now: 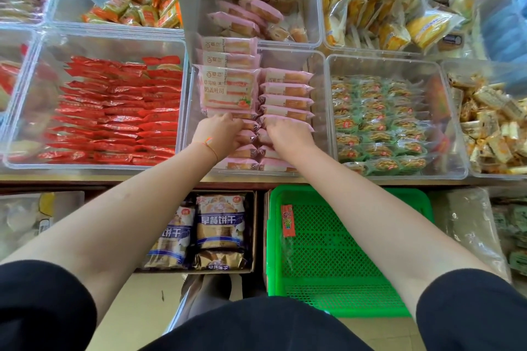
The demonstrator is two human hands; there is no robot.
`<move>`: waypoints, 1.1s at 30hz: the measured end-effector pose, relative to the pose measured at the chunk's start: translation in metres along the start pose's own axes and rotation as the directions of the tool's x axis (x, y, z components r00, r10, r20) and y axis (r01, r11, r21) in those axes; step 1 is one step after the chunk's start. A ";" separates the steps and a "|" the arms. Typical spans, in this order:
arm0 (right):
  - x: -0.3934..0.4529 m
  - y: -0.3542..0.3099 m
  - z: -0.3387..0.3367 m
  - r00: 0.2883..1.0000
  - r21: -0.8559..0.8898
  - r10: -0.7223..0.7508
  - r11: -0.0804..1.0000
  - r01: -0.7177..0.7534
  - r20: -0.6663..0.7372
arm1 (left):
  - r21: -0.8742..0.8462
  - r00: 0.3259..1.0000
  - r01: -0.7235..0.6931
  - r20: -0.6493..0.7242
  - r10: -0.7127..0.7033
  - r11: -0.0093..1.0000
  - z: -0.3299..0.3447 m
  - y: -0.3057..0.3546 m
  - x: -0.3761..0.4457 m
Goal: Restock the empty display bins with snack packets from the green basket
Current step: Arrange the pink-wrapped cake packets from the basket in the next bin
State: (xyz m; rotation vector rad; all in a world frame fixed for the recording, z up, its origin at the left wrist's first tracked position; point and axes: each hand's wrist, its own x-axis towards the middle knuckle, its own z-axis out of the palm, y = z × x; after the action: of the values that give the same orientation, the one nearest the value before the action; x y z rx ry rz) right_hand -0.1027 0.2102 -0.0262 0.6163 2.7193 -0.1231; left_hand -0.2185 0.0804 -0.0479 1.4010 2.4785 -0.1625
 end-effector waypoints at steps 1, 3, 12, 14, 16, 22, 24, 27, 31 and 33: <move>0.002 0.001 0.002 1.000 -0.059 -0.018 0.998 0.018 0.007 | 0.030 1.000 0.002 0.008 -0.002 1.000 0.000 0.001 0.002; 0.002 0.004 -0.002 0.991 -0.160 -0.124 0.978 0.132 0.057 | 0.066 1.000 0.010 0.020 -0.011 0.998 0.001 0.004 0.005; -0.015 0.028 -0.003 0.954 -0.226 -0.295 0.928 0.297 0.042 | -0.050 0.997 0.058 -0.047 -0.060 0.997 0.007 -0.007 0.008; -0.013 0.026 -0.004 0.962 -0.225 -0.271 0.935 0.273 0.040 | -0.050 0.999 0.020 -0.043 -0.022 0.999 0.006 -0.006 0.009; -0.009 0.019 -0.005 0.961 -0.230 -0.272 0.933 0.276 0.048 | -0.066 0.999 -0.002 -0.053 -0.001 0.998 0.006 -0.005 0.006; -0.004 0.017 -0.012 0.984 0.029 -0.101 0.994 0.107 -0.147 | -0.223 0.940 -0.056 -0.342 -0.024 0.973 0.012 -0.007 -0.014; -0.001 0.021 -0.011 0.971 0.058 -0.042 0.997 0.058 -0.234 | -0.213 0.961 -0.014 -0.271 -0.046 0.977 0.016 -0.005 -0.018; 0.007 0.020 -0.003 0.991 0.052 -0.052 0.997 0.059 -0.124 | -0.240 0.989 0.037 -0.133 -0.070 0.970 0.020 0.000 -0.023; 0.013 0.018 0.003 0.991 0.026 -0.069 0.997 0.072 -0.113 | -0.271 0.995 0.005 -0.093 -0.031 0.963 0.014 0.001 -0.027; 0.016 0.021 0.001 0.992 0.004 -0.069 0.998 0.070 -0.105 | -0.254 0.999 0.007 -0.046 -0.020 0.967 0.012 0.001 -0.026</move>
State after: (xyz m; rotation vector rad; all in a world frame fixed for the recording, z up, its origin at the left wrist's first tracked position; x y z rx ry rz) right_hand -0.1064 0.2357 -0.0325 0.5443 2.8438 -0.1214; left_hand -0.2028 0.0567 -0.0511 1.2940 2.4435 0.1828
